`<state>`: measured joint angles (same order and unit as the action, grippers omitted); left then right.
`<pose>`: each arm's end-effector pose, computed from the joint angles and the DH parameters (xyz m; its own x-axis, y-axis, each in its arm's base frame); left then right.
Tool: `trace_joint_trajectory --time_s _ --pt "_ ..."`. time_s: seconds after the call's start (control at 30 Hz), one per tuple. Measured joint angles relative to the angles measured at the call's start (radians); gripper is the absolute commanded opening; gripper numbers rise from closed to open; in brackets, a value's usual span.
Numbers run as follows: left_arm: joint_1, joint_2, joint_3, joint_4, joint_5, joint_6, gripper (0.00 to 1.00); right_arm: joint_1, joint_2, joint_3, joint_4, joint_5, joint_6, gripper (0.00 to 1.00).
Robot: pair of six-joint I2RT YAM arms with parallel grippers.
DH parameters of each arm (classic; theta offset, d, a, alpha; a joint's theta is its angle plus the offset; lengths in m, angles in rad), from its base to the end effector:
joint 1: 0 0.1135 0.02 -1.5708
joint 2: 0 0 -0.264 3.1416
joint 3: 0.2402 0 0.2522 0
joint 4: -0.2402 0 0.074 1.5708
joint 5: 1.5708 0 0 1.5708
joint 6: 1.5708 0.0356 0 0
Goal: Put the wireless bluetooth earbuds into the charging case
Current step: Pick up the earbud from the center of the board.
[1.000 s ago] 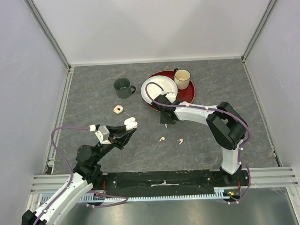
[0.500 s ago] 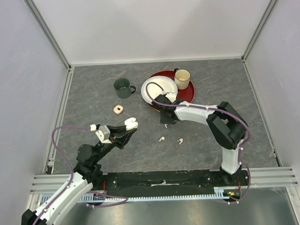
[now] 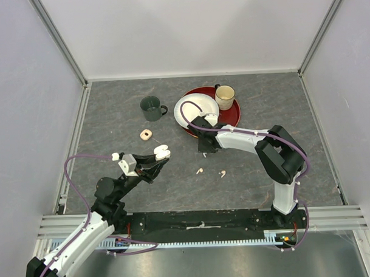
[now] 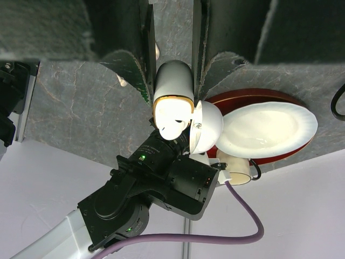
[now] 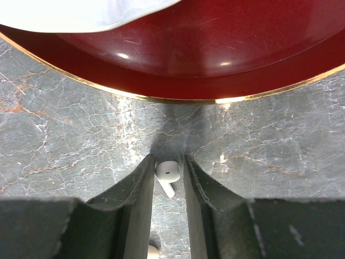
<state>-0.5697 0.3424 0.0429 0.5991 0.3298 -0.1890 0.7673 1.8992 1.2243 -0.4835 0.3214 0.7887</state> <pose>0.0999 -0.0777 0.2190 0.0993 -0.2747 -0.9564 0.8038 0.5887 -0.0856 0.2792 0.2537 0.1584 -0.8674 0.0986 -0.4878 0.0679 0.9945 0.0804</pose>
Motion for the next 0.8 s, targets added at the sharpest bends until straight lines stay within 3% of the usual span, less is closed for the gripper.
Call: trace_joint_trajectory --time_s 0.07,0.8 --pt "0.000 0.000 0.000 0.000 0.000 0.000 0.02 0.000 0.000 0.000 0.000 0.000 0.001 0.41" --pt "0.000 0.002 0.000 0.000 0.000 0.000 0.02 0.003 -0.011 -0.020 0.026 0.001 0.003 0.38"
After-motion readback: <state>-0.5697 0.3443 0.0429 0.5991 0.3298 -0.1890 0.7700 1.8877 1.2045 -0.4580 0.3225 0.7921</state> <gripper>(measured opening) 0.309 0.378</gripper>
